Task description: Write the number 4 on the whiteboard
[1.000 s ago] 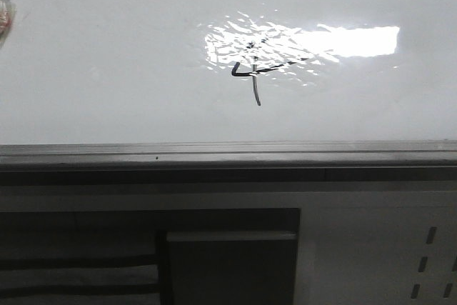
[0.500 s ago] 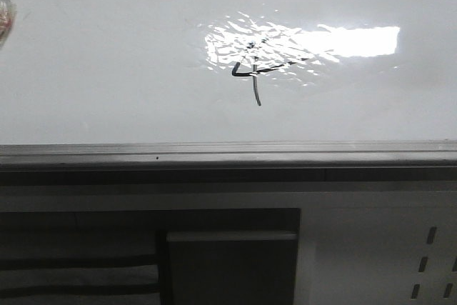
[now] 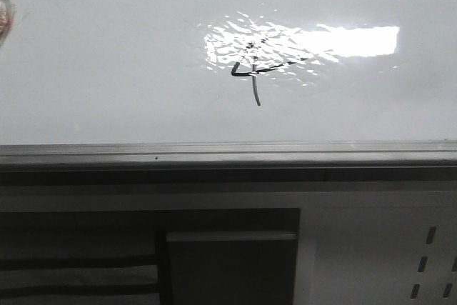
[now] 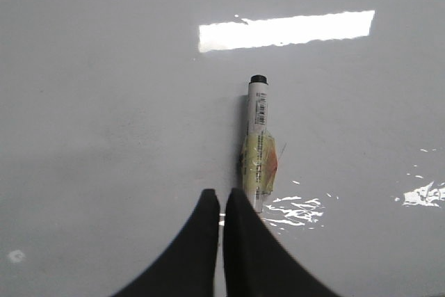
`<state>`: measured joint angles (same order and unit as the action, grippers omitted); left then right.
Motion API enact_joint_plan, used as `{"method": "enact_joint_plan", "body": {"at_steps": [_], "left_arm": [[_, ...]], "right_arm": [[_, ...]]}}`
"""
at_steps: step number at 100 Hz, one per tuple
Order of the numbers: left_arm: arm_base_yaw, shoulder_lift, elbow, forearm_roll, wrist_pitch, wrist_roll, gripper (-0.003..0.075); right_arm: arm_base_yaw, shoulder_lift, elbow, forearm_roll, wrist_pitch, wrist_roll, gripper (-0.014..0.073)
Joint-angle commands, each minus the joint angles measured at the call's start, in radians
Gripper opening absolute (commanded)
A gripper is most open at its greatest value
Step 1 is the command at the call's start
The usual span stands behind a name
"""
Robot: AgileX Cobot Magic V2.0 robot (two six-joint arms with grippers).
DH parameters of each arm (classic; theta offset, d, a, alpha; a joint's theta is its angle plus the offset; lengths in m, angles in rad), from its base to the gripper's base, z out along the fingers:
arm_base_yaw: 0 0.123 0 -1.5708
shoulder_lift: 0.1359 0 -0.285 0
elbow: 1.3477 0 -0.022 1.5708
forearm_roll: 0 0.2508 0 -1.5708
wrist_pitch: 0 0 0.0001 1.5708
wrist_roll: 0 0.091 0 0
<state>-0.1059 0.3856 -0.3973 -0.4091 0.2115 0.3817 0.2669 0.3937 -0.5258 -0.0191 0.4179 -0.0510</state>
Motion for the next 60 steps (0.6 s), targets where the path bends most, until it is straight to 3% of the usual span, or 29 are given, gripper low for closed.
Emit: {"method": "enact_joint_plan", "body": {"at_steps": [1,29,60], "left_arm": [[0.002,0.004,-0.027,-0.018,-0.082,-0.010,-0.0020],[0.002,0.004,-0.025,-0.018,-0.082,-0.010,-0.0020],[0.040,-0.225,0.100,-0.018,-0.083,-0.010,-0.0020]], "right_arm": [[-0.006,0.006,-0.027,-0.014,-0.083,-0.001,-0.0071],[-0.006,0.006,-0.027,-0.014,-0.083,-0.001,-0.0071],[-0.006,0.006,-0.027,-0.014,-0.083,-0.001,-0.0071]]}}
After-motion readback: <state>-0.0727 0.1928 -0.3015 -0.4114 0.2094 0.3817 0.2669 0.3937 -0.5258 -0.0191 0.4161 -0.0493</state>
